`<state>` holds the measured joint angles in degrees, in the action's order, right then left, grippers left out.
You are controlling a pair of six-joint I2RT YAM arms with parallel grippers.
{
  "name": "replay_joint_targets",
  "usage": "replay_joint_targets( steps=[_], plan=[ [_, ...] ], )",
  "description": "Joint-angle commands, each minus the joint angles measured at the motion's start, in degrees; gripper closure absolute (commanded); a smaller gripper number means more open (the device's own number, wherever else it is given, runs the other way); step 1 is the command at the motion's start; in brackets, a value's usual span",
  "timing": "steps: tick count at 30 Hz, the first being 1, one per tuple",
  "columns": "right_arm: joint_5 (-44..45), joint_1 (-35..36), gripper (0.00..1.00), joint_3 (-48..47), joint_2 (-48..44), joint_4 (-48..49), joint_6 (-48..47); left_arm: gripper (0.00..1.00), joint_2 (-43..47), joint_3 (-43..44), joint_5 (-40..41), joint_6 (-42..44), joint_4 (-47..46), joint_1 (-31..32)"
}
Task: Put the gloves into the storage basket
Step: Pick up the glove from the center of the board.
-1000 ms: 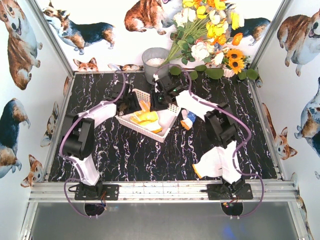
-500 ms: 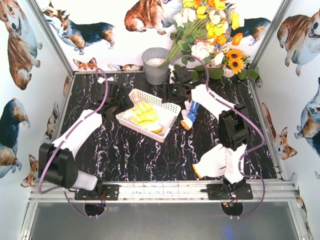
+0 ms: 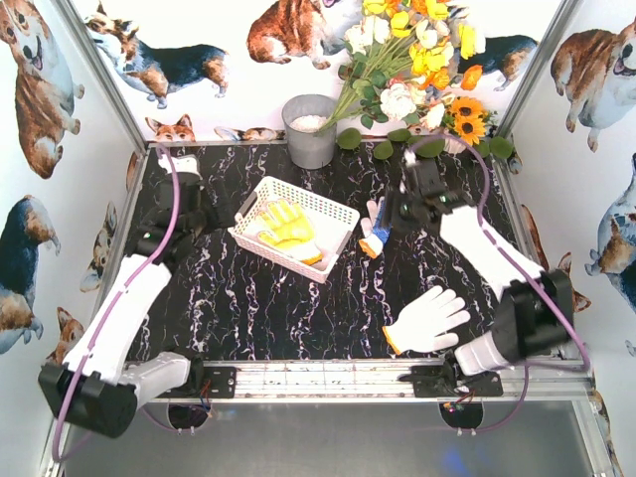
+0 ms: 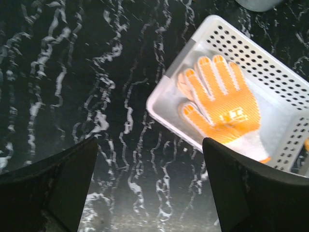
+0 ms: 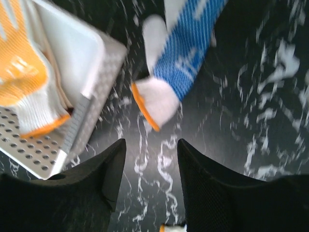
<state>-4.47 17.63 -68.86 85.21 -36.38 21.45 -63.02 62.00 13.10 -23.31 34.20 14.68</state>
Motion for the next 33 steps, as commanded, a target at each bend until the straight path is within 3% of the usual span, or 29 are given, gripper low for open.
replay_joint_targets(
  steps=[1,5,11,15,25,33],
  plan=[
    [1.2,0.3,0.51,10.3,-6.4,3.5,7.9,0.16,3.8,-1.3,3.9,10.0,0.9,-1.9],
    [-2.0,1.5,0.48,16.2,-8.4,8.4,11.4,0.15,7.0,-6.3,3.1,12.1,-2.5,-2.4],
    [-4.0,4.8,0.48,13.5,-0.5,10.7,13.7,0.15,10.5,-12.4,2.1,11.1,-7.1,-2.5],
    [1.7,5.6,0.47,12.2,1.4,12.7,14.8,0.13,14.0,-16.3,2.2,10.1,-9.5,-2.5],
    [15.8,9.2,0.5,4.1,10.5,3.2,12.8,0.12,15.7,-17.0,4.2,9.1,-9.5,-2.4],
    [17.3,9.5,0.5,-0.2,15.6,3.1,10.0,0.11,15.5,-17.6,4.7,8.4,-9.9,-2.4]
  ],
)
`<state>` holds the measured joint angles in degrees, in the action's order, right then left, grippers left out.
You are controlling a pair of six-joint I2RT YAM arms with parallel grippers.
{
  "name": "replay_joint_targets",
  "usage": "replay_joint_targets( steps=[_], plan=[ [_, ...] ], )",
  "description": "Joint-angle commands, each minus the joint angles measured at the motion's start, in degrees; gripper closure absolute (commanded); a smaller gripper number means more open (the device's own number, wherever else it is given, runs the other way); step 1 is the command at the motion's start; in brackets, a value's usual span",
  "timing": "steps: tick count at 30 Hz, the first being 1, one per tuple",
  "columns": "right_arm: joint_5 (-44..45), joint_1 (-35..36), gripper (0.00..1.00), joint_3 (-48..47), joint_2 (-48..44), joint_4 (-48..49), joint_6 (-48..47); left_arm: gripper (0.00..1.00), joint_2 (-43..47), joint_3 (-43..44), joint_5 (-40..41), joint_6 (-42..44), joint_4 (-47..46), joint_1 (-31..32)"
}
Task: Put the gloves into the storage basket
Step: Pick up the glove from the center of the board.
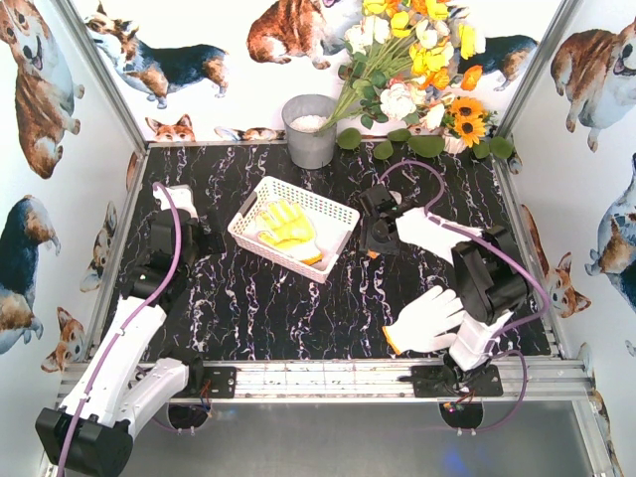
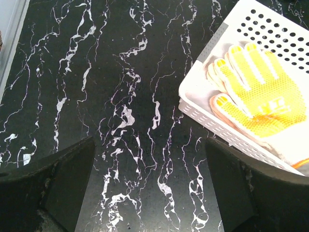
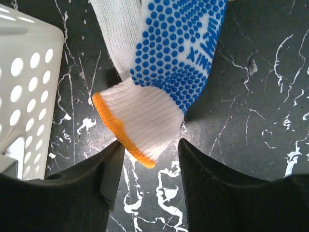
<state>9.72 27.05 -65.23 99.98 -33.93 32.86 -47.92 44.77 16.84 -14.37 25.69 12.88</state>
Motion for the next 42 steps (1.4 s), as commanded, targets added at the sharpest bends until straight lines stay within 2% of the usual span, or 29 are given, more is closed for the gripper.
replay_joint_targets(
  steps=[1,3,6,11,17,23,31,36,42],
  plan=[
    [2.8,0.1,0.51,-3.8,1.0,1.4,-1.6,0.11,0.4,-0.5,1.0,-0.7,-1.5,-0.6],
    [2.1,0.1,0.59,-3.7,1.7,2.9,-2.7,0.11,0.4,-0.6,1.2,-0.7,-1.7,-0.6],
    [0.6,0.1,0.79,-5.3,3.2,2.2,-4.7,0.11,0.2,-0.6,1.0,-0.7,-2.0,-0.6],
    [1.8,0.1,0.99,-5.3,-0.4,-1.6,-7.0,0.12,0.4,-0.5,0.8,-0.6,-1.9,-0.6],
    [0.3,0.0,1.0,-8.1,-11.8,-11.4,-12.1,0.16,1.7,-1.0,-4.1,0.0,-4.5,-0.6],
    [1.2,0.0,1.0,-14.5,-16.8,-21.9,-16.9,0.19,1.9,-1.0,-7.4,0.3,-4.9,-0.6],
    [-0.3,0.0,1.0,-16.9,-20.4,-25.2,-23.0,0.19,3.7,-1.0,-8.1,0.2,-5.1,-0.6],
    [-7.0,0.3,1.0,-13.6,-21.5,-25.9,-20.1,0.19,3.4,-1.0,-8.4,0.2,-5.2,-0.6],
    [-16.1,2.8,1.0,-5.6,-26.2,-20.9,-11.1,0.19,2.8,-1.0,-9.4,0.2,-5.6,-0.6]
  ],
)
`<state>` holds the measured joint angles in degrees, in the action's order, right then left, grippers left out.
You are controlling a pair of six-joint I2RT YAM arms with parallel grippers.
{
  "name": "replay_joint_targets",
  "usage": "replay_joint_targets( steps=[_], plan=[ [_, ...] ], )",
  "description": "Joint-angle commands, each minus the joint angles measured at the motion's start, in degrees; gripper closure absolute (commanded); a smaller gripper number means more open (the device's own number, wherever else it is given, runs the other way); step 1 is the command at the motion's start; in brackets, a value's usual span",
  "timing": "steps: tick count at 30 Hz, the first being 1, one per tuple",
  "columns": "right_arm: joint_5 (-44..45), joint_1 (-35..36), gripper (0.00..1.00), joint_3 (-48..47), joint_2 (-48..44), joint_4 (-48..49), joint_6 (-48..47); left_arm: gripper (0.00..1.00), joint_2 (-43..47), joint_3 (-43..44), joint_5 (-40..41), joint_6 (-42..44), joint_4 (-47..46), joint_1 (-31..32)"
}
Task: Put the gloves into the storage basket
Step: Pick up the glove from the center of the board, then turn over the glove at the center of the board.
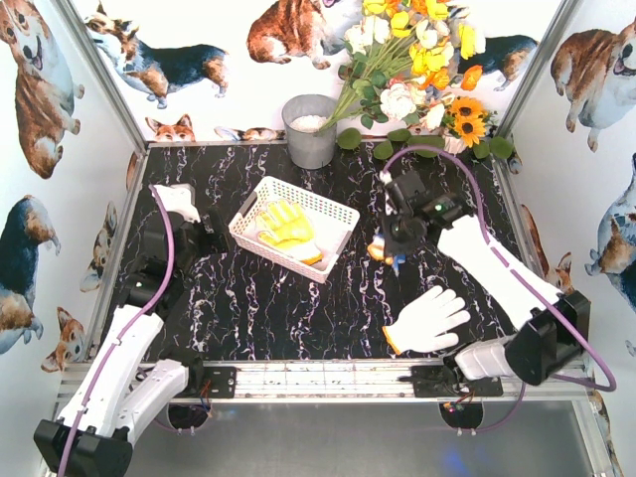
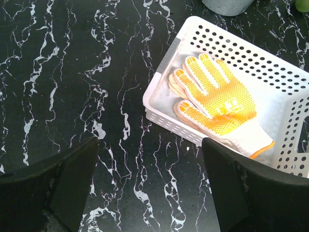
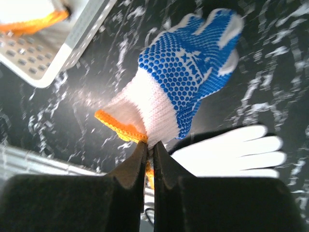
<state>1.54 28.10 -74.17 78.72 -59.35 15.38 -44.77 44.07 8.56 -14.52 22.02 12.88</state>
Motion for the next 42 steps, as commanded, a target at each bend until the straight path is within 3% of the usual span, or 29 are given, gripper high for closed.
replay_joint_targets(
  steps=[1,9,12,22,28,36,42],
  plan=[
    [-10.1,2.3,1.0,4.5,-6.1,6.2,8.7,0.19,-0.4,-1.3,-1.3,0.3,-2.0,-0.6],
    [-35.4,8.9,1.0,11.5,-9.4,21.7,23.6,0.19,-1.6,-2.2,-2.2,0.3,-2.2,-0.6],
    [-40.9,10.1,1.0,15.7,-10.2,27.8,28.8,0.19,-1.7,-2.2,-1.9,0.3,-2.3,-0.6],
    [-10.8,9.4,1.0,39.2,-21.6,35.3,48.5,0.21,-3.3,-2.8,-11.4,1.2,-3.1,2.7],
    [2.9,9.4,1.0,35.0,-28.8,23.9,45.9,0.21,-2.5,-4.3,-12.3,-2.7,-0.3,8.7],
    [-1.7,9.5,1.0,22.8,-29.0,18.3,44.6,0.19,1.2,-3.7,-5.1,-5.6,3.1,11.7],
    [-11.5,14.4,1.0,18.9,-23.2,23.7,46.5,0.15,1.5,1.4,0.8,-7.2,7.3,11.6]
  ],
)
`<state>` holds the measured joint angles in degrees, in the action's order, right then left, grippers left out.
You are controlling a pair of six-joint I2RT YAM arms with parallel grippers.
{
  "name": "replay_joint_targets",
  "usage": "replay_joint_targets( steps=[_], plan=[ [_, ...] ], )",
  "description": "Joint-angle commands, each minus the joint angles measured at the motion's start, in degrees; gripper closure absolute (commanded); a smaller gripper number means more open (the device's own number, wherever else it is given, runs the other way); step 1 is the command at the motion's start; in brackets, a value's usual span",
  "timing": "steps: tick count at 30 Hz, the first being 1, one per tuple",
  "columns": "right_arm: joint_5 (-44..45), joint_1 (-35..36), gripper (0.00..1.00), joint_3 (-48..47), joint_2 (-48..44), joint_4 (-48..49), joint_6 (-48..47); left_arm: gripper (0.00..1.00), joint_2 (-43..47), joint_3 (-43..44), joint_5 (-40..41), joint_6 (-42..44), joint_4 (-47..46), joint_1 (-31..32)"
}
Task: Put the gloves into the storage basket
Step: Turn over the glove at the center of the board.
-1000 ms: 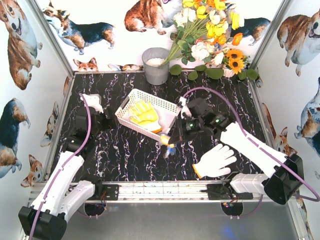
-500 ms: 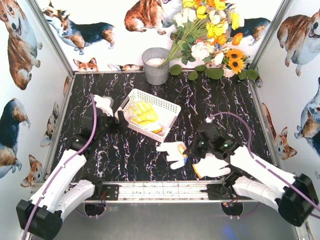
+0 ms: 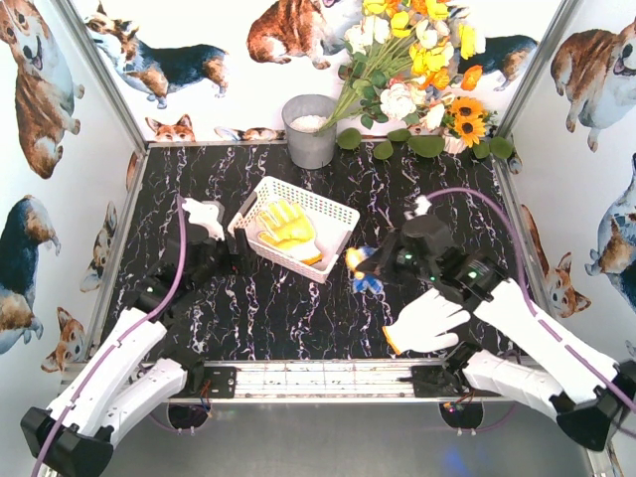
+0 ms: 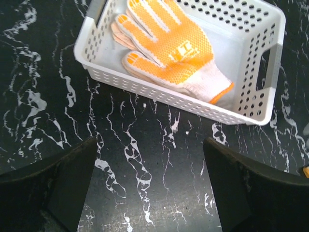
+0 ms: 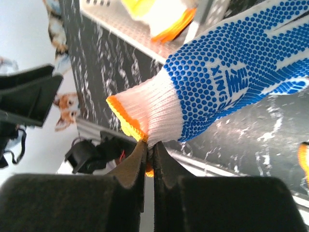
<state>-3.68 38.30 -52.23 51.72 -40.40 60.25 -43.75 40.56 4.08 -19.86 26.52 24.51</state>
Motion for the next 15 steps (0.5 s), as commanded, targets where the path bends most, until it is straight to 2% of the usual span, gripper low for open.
replay_joint_targets(
  steps=[1,6,10,12,15],
  plan=[
    [-7.0,6.3,1.0,-3.4,5.3,6.5,2.7,0.14,0.3,5.9,6.3,-2.0,4.2,0.1],
    [-12.5,14.7,1.0,-3.6,13.7,23.8,9.0,0.11,0.4,11.0,14.3,-5.4,10.3,-0.1],
    [-17.0,19.2,1.0,-6.0,19.8,39.4,9.9,0.09,3.2,11.7,15.4,-7.2,10.1,-0.3],
    [-17.1,19.5,1.0,-4.8,21.2,42.0,10.6,0.08,3.5,12.0,15.1,-7.1,10.3,-0.3],
    [-13.9,17.7,1.0,3.0,21.8,43.1,12.6,0.09,2.5,12.3,13.6,-6.9,11.8,-0.3]
  ],
)
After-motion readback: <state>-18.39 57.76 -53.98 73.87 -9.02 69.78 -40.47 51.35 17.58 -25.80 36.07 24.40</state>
